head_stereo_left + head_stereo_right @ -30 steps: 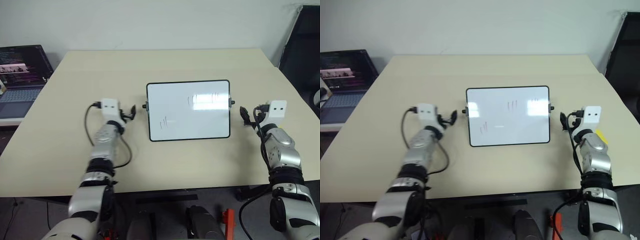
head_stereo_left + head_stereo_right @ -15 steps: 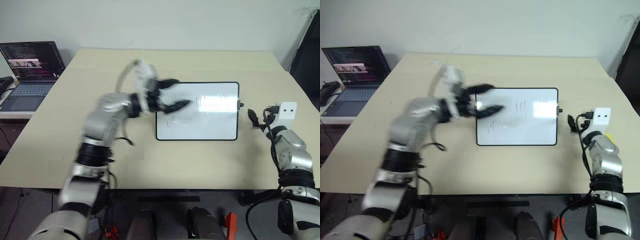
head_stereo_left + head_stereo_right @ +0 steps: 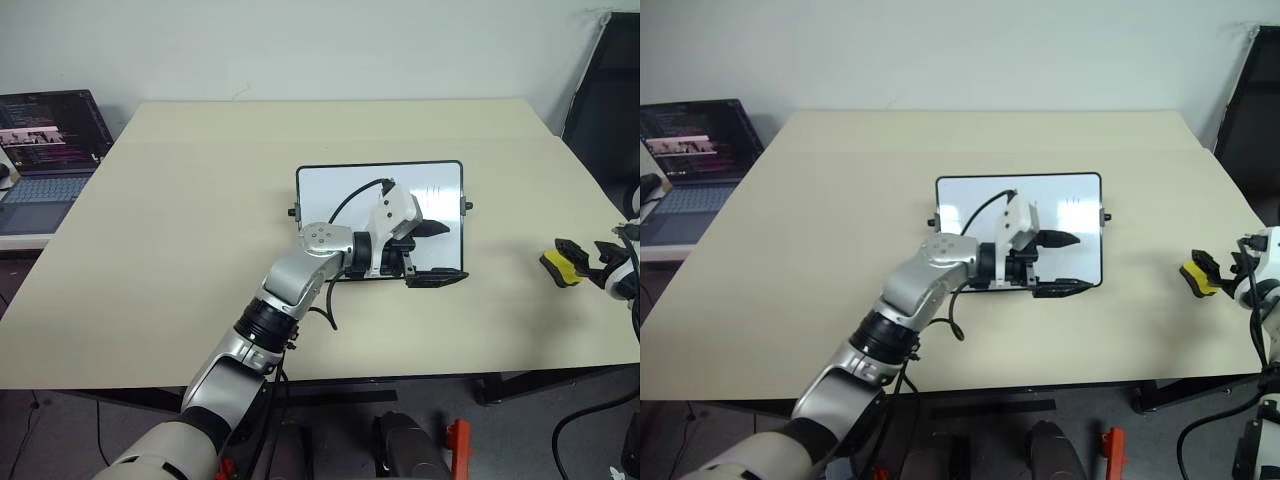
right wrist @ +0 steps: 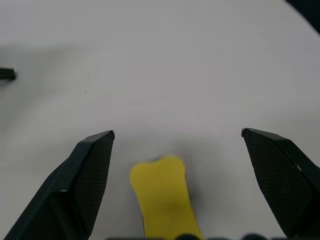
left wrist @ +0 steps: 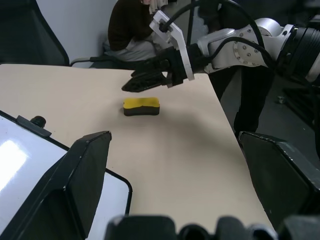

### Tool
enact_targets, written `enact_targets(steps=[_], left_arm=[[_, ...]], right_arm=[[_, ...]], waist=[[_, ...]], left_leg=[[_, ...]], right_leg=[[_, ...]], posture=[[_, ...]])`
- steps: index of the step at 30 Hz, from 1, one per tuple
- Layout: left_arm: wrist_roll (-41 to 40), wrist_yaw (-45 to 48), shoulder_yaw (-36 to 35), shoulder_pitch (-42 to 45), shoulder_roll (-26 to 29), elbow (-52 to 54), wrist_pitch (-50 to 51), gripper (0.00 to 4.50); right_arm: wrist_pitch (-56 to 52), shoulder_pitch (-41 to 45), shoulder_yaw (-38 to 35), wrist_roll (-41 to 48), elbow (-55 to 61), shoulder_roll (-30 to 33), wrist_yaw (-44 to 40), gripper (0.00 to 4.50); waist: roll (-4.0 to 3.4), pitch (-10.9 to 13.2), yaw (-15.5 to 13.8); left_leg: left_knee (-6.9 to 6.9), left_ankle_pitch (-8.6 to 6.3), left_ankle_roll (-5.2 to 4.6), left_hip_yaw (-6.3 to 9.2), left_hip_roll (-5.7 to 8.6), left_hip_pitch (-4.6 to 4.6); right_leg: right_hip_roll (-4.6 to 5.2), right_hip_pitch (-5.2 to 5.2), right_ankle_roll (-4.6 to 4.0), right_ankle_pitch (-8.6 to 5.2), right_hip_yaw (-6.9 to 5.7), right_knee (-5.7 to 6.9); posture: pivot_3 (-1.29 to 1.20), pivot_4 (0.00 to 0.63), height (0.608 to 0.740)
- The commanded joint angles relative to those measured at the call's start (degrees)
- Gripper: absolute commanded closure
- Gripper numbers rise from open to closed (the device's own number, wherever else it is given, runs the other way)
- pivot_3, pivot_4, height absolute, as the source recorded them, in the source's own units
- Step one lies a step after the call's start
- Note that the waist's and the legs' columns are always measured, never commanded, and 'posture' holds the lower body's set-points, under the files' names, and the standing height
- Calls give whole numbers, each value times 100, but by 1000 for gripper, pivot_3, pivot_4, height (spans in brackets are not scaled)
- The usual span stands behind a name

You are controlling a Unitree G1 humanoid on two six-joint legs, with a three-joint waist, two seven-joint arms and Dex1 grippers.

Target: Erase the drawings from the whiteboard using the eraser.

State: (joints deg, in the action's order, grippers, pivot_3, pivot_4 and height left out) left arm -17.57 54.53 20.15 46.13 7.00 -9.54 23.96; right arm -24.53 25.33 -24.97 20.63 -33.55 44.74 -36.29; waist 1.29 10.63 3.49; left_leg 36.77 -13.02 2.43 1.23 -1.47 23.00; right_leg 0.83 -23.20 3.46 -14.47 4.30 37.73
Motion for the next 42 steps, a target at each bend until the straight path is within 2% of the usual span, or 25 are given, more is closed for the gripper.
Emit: enact_targets(steps=[1, 25, 28, 35, 42], left_arm=[[-15, 50, 18, -38, -43, 297, 54, 0], [-20, 165, 87, -400, 150, 819, 500, 0], [-21, 174, 82, -411, 162, 831, 513, 0], [7, 189, 101, -418, 178, 825, 518, 0], [31, 184, 111, -424, 193, 813, 507, 0]], right_arm=[[68, -63, 56, -3, 166, 114, -182, 26], [527, -79, 345, -229, -452, -37, -109, 26], [539, -60, 296, -208, -480, -74, -52, 623], [592, -64, 337, -271, -534, -131, -6, 3027], [612, -99, 230, -173, -379, -173, 32, 3118]], waist=[[0, 0, -6], [-1, 0, -23], [-1, 0, -23], [-1, -1, -23], [-1, -1, -22]], left_leg=[[1, 0, 0, 0, 0, 0], [3, 0, 0, 1, 0, 1], [3, 0, 0, 1, 0, 1], [3, 0, 0, 1, 0, 1], [4, 0, 0, 1, 0, 1]], right_leg=[[0, 0, 0, 0, 0, 0], [1, 2, 0, 0, -1, 0], [1, 1, 0, 0, -1, 0], [1, 2, 0, 0, -1, 0], [1, 2, 0, 0, -1, 0]], posture=[[0, 150, 740], [0, 150, 740], [0, 150, 740], [0, 150, 740], [0, 150, 740]])
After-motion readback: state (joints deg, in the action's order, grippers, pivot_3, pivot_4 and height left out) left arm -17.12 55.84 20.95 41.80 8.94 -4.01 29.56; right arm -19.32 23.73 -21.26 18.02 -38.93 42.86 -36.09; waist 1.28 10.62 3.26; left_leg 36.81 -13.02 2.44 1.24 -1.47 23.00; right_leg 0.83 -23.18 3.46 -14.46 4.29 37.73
